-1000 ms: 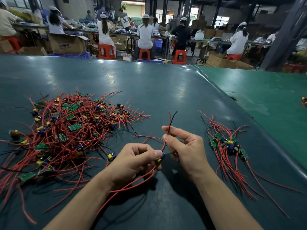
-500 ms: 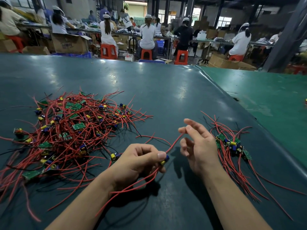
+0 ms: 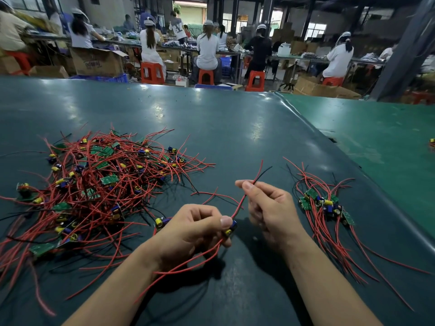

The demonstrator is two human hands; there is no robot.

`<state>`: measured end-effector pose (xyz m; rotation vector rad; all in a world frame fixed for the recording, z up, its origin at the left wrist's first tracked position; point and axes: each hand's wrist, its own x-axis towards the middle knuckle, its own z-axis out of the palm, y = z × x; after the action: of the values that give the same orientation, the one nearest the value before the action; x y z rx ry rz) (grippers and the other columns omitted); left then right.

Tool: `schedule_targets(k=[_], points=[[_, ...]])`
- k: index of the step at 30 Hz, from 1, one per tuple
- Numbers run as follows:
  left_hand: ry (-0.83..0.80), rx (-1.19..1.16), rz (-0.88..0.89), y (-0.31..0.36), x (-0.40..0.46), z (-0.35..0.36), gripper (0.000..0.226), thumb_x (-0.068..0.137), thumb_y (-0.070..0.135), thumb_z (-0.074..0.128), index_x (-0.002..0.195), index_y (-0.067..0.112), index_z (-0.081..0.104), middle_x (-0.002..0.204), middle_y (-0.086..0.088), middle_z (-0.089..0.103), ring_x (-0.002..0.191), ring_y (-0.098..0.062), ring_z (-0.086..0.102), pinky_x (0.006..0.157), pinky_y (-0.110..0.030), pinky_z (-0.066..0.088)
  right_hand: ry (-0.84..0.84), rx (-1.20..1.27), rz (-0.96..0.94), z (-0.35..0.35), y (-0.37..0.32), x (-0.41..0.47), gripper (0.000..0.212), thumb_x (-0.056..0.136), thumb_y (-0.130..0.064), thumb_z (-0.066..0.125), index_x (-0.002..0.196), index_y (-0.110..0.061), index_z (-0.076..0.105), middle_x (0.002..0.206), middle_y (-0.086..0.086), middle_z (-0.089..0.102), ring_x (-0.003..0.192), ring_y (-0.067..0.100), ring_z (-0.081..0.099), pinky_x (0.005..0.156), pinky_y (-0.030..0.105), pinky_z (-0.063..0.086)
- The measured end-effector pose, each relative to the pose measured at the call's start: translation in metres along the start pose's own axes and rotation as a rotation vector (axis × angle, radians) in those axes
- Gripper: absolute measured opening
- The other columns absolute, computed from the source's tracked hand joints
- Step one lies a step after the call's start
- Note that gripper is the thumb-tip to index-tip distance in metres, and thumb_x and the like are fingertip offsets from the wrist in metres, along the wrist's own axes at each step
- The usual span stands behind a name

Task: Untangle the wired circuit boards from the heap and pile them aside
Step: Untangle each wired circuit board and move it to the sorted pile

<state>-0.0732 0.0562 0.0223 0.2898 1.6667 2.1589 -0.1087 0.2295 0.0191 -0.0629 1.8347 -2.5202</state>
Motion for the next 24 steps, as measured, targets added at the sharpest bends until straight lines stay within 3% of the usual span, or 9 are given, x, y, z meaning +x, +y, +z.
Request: schedule_targets(k=[5, 8, 10, 13, 16, 18, 21, 24], points=[[-0.176, 0.024, -0.039, 0.0, -0.006, -0.002, 0.03, 0.06, 0.035, 0.088, 0.059, 0.016, 0.066, 0.054, -0.003, 0.058, 0.049, -0.012, 0.06, 0.051, -0.023, 0.038, 0.256, 0.146, -0.084, -0.008, -0.004, 0.008, 0.016, 0.096, -0.007, 0.057, 0.086, -0.006, 0.07, 0.051, -0.002, 0.039, 0.033, 0.005, 0.025, 0.035, 0.012, 0.017], [-0.176, -0.038, -0.043, 0.0, -0.006, -0.002, 0.039, 0.052, 0.043, 0.092, 0.066, 0.013, 0.072, 0.059, -0.007, 0.064, 0.049, -0.012, 0.055, 0.048, -0.021, 0.038, 0.344, 0.209, -0.064, -0.019, -0.008, 0.012, 0.017, 0.1, -0.01, 0.052, 0.09, -0.01, 0.066, 0.054, -0.001, 0.04, 0.034, 0.004, 0.029, 0.033, 0.013, 0.02], [-0.089, -0.163, 0.004, 0.002, -0.002, -0.003, 0.043, 0.05, 0.038, 0.094, 0.076, 0.01, 0.075, 0.069, -0.013, 0.069, 0.052, -0.012, 0.054, 0.049, -0.019, 0.041, 0.287, 0.107, -0.041, -0.015, -0.005, 0.009, 0.016, 0.1, -0.011, 0.052, 0.092, -0.012, 0.066, 0.051, -0.003, 0.042, 0.034, 0.005, 0.03, 0.034, 0.013, 0.021], [0.0, -0.346, 0.079, 0.003, 0.0, -0.003, 0.027, 0.054, 0.016, 0.083, 0.08, 0.016, 0.075, 0.09, -0.017, 0.071, 0.059, -0.014, 0.058, 0.058, -0.024, 0.051, 0.083, -0.131, 0.026, 0.001, 0.003, 0.0, 0.01, 0.093, -0.013, 0.062, 0.089, -0.009, 0.07, 0.05, -0.003, 0.044, 0.035, 0.006, 0.031, 0.035, 0.013, 0.022], [0.1, -0.447, 0.13, 0.005, 0.0, -0.006, 0.03, 0.062, 0.001, 0.064, 0.081, 0.022, 0.07, 0.112, -0.012, 0.071, 0.067, -0.014, 0.063, 0.063, -0.028, 0.056, -0.142, -0.149, 0.113, 0.006, 0.001, -0.008, 0.009, 0.088, -0.013, 0.067, 0.087, -0.004, 0.071, 0.05, -0.002, 0.049, 0.037, 0.005, 0.037, 0.036, 0.014, 0.028], [0.137, -0.5, 0.162, 0.005, 0.001, -0.008, 0.029, 0.067, 0.001, 0.058, 0.086, 0.023, 0.063, 0.119, -0.012, 0.069, 0.07, -0.013, 0.066, 0.065, -0.028, 0.056, -0.252, -0.152, 0.114, 0.008, -0.001, -0.013, 0.009, 0.086, -0.01, 0.067, 0.092, -0.005, 0.071, 0.054, -0.002, 0.056, 0.041, 0.003, 0.045, 0.038, 0.014, 0.035], [0.202, -0.49, 0.136, 0.003, 0.005, -0.007, 0.029, 0.065, 0.002, 0.06, 0.085, 0.022, 0.063, 0.113, -0.01, 0.071, 0.073, -0.015, 0.065, 0.065, -0.029, 0.053, -0.334, -0.158, 0.093, 0.011, -0.002, -0.017, 0.03, 0.073, -0.018, 0.075, 0.101, -0.007, 0.071, 0.058, 0.003, 0.056, 0.041, 0.006, 0.045, 0.036, 0.016, 0.034], [0.271, -0.394, 0.077, 0.0, 0.008, -0.003, 0.026, 0.061, 0.003, 0.064, 0.077, 0.022, 0.068, 0.094, -0.006, 0.073, 0.07, -0.016, 0.059, 0.063, -0.03, 0.049, -0.306, -0.123, 0.076, 0.014, -0.001, -0.017, 0.031, 0.065, -0.029, 0.079, 0.092, -0.014, 0.075, 0.058, 0.002, 0.057, 0.037, 0.005, 0.04, 0.035, 0.015, 0.03]])
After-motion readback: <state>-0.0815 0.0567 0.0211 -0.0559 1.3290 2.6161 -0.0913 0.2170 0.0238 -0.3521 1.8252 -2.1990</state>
